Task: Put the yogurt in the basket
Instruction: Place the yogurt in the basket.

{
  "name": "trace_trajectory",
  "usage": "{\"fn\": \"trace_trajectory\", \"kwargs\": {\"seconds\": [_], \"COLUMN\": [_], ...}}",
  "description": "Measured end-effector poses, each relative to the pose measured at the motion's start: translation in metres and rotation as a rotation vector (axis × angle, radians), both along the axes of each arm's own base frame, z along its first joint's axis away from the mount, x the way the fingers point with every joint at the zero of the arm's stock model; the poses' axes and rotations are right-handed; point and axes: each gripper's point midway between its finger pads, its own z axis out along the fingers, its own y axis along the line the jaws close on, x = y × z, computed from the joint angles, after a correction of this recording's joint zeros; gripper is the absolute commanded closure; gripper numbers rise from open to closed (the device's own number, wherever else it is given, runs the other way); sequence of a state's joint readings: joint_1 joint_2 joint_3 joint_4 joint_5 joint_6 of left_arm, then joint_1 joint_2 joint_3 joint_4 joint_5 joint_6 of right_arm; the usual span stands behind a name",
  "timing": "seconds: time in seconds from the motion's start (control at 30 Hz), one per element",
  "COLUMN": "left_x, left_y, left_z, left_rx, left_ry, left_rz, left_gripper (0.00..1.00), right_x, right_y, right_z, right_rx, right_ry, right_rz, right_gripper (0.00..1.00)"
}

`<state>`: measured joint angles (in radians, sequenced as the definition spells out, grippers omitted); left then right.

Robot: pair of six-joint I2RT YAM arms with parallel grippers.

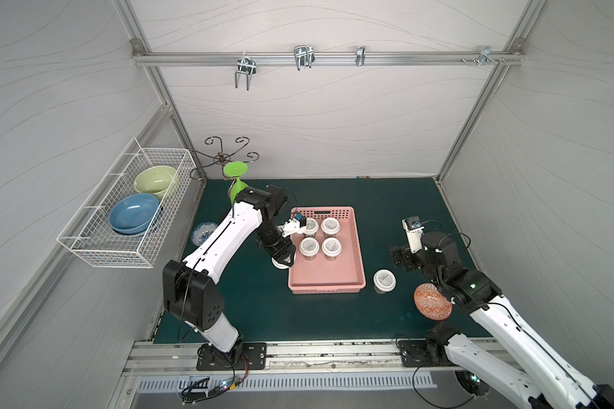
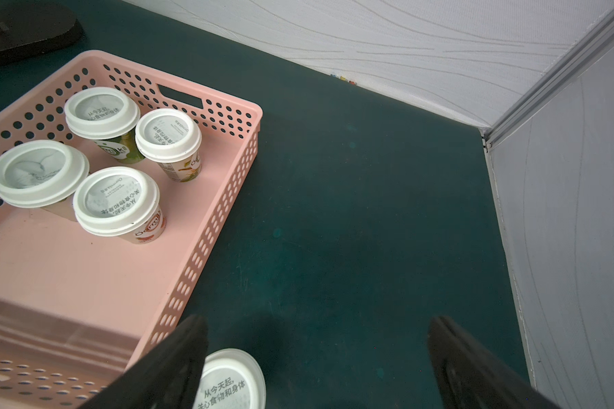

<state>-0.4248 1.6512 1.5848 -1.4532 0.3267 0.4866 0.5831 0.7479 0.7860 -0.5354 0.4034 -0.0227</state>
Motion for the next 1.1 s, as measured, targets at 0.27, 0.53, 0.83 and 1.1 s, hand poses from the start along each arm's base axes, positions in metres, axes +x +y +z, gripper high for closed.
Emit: {"fn": "trace_trajectory", "kwargs": {"seconds": [0.27, 0.53, 0.83, 1.1], "left_x": [0.002, 0.001, 0.002, 0.004], "left_y": [-0.043, -0.061, -0.064, -0.063], "left_z": [-0.019, -0.05, -0.071, -0.092], "left_rx": [0.034, 0.075, 0.09, 0.112], "left_ry": [0.05, 0.099, 0.107, 0.122], "left_rz": [-0.11, -0.162, -0.167, -0.166], "left_gripper": [0.36, 0.37, 0.37, 0.36], "right_x": [0.0, 0.0, 0.001, 0.001], "right_y": [0.0, 0.0, 0.002, 0.004], "right_z": [0.002, 0.002, -0.005, -0.007], "right_rx": [0.006, 0.011, 0.022, 0.03], "right_ry": [-0.008, -0.007, 0.016, 0.027], "right_rz": [0.0, -0.004, -0.005, -0.003], "right_gripper": [0.01, 0.01, 0.01, 0.01]}}
